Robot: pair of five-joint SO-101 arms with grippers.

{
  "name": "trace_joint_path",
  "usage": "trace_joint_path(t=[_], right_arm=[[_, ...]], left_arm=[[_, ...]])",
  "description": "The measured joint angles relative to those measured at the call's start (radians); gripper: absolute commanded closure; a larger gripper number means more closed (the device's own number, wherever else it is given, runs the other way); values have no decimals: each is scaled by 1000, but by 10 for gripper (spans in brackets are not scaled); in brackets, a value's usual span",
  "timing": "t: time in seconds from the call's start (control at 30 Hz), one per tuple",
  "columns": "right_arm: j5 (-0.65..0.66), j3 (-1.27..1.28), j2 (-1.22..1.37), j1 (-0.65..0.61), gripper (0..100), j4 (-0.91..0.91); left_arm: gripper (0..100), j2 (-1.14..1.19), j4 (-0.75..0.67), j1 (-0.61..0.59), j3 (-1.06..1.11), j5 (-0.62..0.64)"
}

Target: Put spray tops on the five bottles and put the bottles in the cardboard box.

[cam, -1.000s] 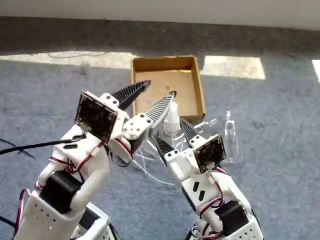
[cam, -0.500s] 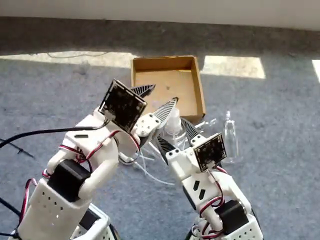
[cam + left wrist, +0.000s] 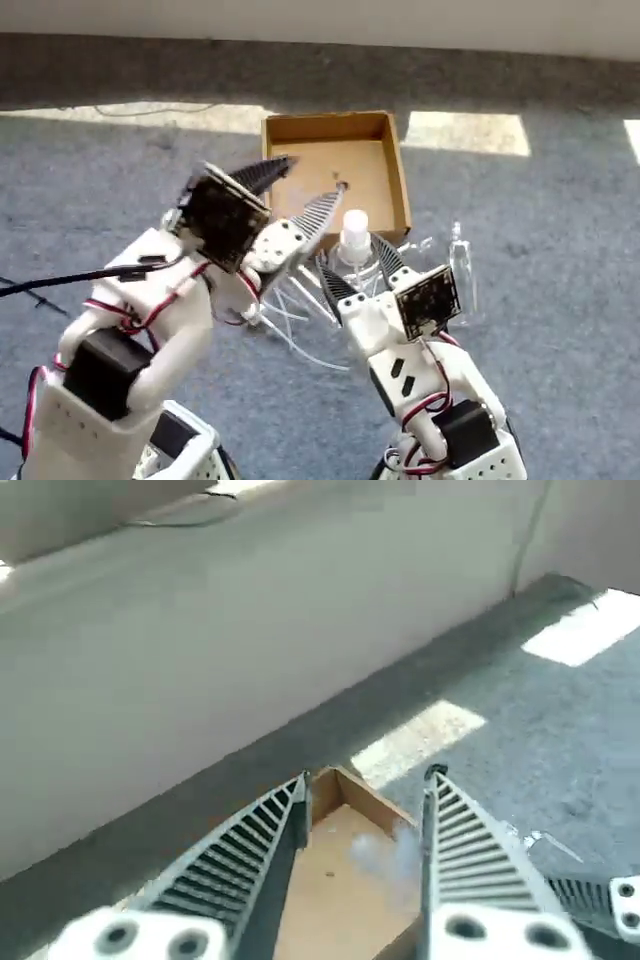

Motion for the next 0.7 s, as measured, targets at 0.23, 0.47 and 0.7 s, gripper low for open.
trace_joint_path(t=[0.23,0.47,0.7], right_arm=[[0,-38,118,180,994,-144],[0,-338,664,265,994,-393],[114,-795,1361,287,994,-557]], left_arm=[[819,-8,132,-170,-5,0],[816,-6,201,-387,292,11],[816,-6,-28,-551,675,69]])
